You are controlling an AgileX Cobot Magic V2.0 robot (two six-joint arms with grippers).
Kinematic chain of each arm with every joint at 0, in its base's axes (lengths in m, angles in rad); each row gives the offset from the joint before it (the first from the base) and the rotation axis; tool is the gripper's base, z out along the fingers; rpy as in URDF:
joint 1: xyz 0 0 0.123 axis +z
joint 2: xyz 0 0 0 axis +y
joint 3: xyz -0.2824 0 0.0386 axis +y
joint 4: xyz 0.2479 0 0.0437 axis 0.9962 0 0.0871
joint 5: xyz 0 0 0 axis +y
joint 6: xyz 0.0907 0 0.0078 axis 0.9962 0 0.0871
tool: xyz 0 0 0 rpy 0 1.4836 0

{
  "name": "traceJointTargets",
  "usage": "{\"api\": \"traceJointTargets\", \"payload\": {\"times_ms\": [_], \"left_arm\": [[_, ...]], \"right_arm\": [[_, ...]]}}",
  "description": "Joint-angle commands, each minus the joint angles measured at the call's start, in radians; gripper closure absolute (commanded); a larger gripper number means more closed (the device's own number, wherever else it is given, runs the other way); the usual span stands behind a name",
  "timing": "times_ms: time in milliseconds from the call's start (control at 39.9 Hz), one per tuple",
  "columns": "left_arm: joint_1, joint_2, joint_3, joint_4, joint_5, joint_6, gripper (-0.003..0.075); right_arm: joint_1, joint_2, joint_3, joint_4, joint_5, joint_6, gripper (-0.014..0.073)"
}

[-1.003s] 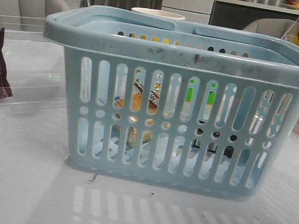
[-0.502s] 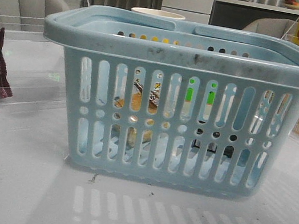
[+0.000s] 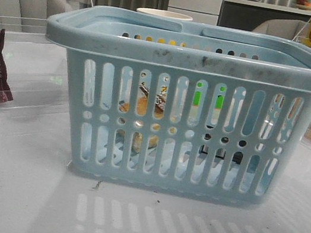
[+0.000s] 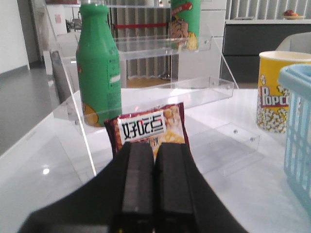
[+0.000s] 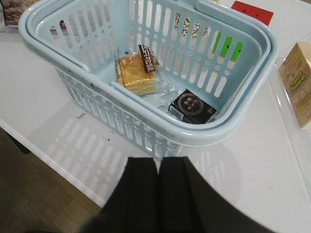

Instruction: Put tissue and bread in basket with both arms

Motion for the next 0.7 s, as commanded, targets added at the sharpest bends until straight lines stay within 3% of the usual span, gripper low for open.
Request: {"api": "traceJointTargets", "payload": {"times_ms": [0,677], "left_arm": [[0.000,-0.020,-0.001,-0.011,-0.117,0.011,0.0629],[-0.035,-0.018,-0.001,-0.016,-0.149,0.057,0.0629]], "right_arm": [[-0.001,0.006,-0.025,-0.001,-0.074,-0.011,0.0537],[-0.001,0.006,-0.025,-0.001,-0.074,-0.011,0.0537]]}}
